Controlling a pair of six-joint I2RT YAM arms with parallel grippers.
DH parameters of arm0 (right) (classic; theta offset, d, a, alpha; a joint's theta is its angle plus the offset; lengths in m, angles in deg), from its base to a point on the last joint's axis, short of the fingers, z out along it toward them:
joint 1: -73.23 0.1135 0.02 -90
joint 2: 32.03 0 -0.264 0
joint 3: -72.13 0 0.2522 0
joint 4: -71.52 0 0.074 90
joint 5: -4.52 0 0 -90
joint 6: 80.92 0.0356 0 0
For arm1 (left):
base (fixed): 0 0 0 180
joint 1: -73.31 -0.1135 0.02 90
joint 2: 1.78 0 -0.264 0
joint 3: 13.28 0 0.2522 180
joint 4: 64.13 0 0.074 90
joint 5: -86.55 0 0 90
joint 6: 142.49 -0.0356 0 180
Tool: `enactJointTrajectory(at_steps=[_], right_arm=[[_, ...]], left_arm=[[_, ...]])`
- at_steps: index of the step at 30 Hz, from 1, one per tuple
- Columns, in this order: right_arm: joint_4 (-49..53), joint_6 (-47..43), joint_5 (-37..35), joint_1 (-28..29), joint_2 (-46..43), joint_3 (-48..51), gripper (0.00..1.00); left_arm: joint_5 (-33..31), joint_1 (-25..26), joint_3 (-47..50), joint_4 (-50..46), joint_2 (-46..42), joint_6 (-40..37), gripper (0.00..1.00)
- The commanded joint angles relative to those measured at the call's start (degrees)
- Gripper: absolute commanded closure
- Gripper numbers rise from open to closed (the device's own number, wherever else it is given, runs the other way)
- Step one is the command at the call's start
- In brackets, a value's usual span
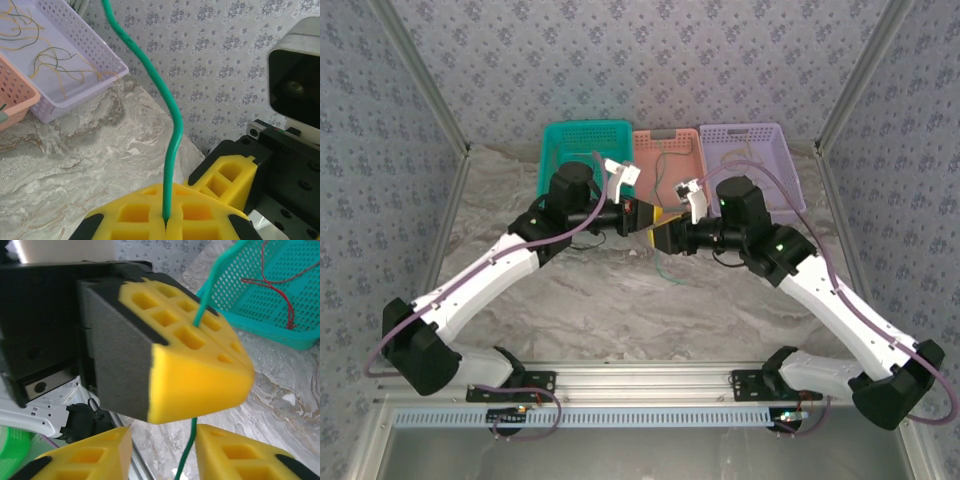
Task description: Untangle the cables
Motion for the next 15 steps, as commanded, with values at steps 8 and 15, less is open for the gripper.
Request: enactJointTrajectory(at_steps=[8, 15], right_arm=[[-3.27, 1.58, 0.38, -0.86, 0.42, 2.15, 0.86], [-3.15, 2.33, -1.64, -1.24, -0.35, 3.35, 1.0]], left_arm=[[0.72, 0.9, -2.01, 1.56, 0.14, -0.42, 1.0], [-6.44, 1.0, -2.47, -1.68, -1.74, 0.1, 0.51]])
